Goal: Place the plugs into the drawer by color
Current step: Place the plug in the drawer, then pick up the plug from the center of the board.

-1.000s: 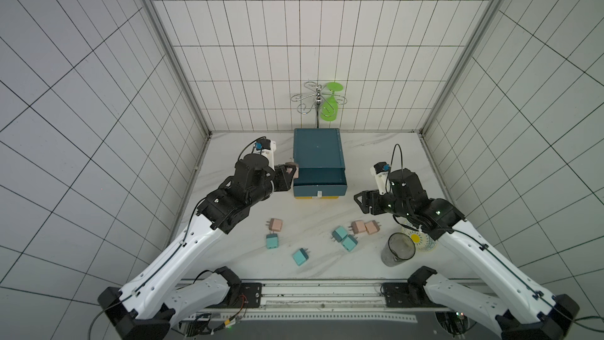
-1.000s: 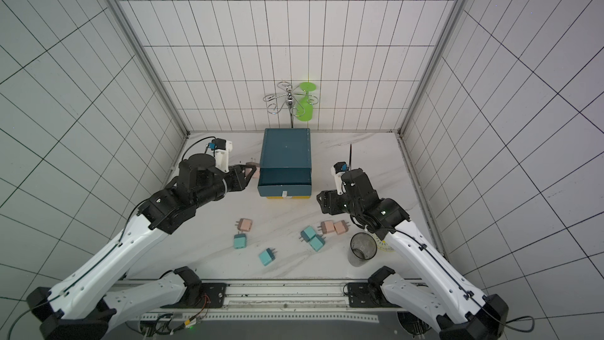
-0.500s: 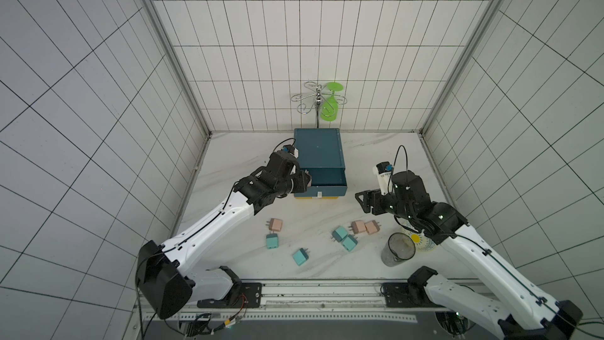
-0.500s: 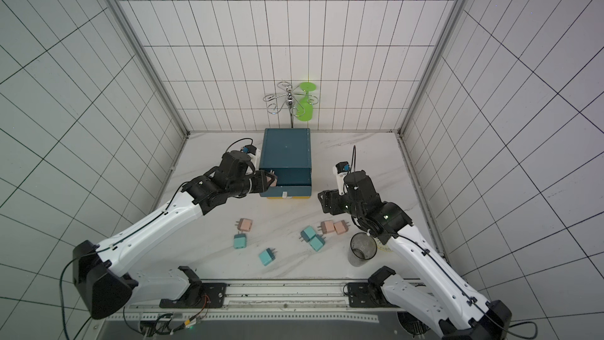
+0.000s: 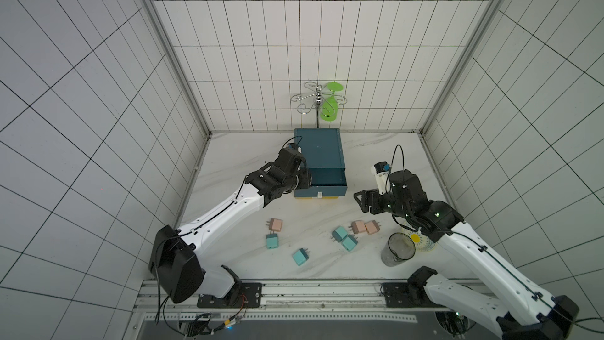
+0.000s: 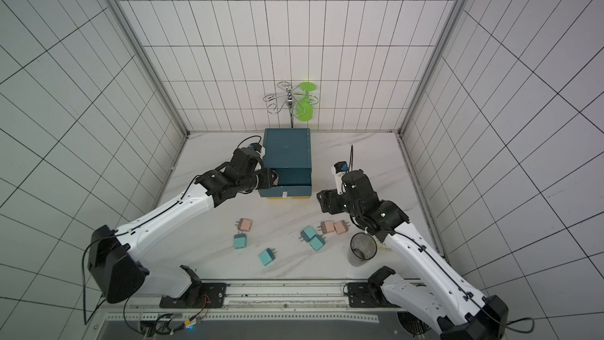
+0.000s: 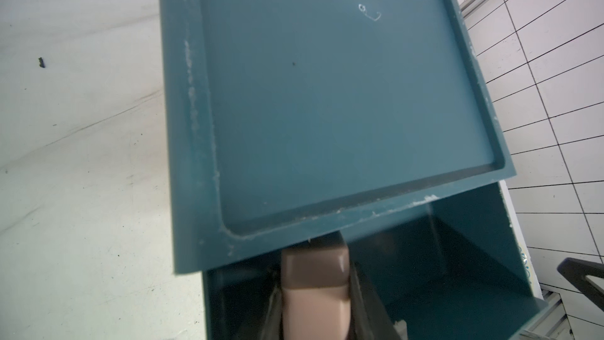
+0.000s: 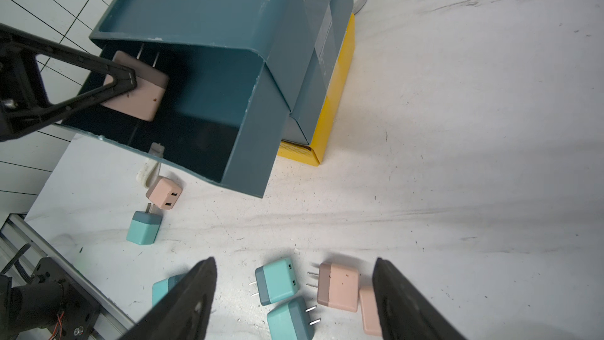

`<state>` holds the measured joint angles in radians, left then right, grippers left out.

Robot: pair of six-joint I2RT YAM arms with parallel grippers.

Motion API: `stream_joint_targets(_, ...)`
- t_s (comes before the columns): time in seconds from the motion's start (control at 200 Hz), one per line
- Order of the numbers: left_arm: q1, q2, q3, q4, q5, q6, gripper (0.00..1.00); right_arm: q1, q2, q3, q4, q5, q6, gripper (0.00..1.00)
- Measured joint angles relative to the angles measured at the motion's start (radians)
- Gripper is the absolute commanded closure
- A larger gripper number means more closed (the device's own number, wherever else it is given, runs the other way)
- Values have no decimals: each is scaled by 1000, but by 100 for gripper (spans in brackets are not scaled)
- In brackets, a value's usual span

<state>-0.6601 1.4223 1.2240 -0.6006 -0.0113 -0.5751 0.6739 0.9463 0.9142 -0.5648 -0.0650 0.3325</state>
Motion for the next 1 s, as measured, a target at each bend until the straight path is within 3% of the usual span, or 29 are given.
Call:
stream_joint_targets(0.035, 0, 3, 2, 0, 0, 2, 60, 0, 0, 0, 0, 0, 0, 20)
stream_joint_targets(0.31, -5, 6, 13, -8, -6, 5, 61, 0, 0, 0, 0, 0, 0, 20)
stream_joint_targets(0.46, -6, -8, 14, -11, -2, 6, 53, 0, 0, 0, 0, -1, -2, 21)
stream_joint_targets(0.555, -6, -84, -18, 7, -2, 3, 42, 0, 0, 0, -2, -18, -10, 24)
stream_joint_targets(0.635, -6, -238, -108, 56, -3, 0, 35, 19, -6, 0, -5, -36, -19, 24)
stream_joint_targets(0.83, 0, -612, -355, 182, -42, -12, 26, 267, 6, 9, -3, -10, -62, 23)
stream_joint_targets(0.999, 65, -734, -515, 241, -67, -31, 21, 473, 283, 117, 13, 13, -126, 23)
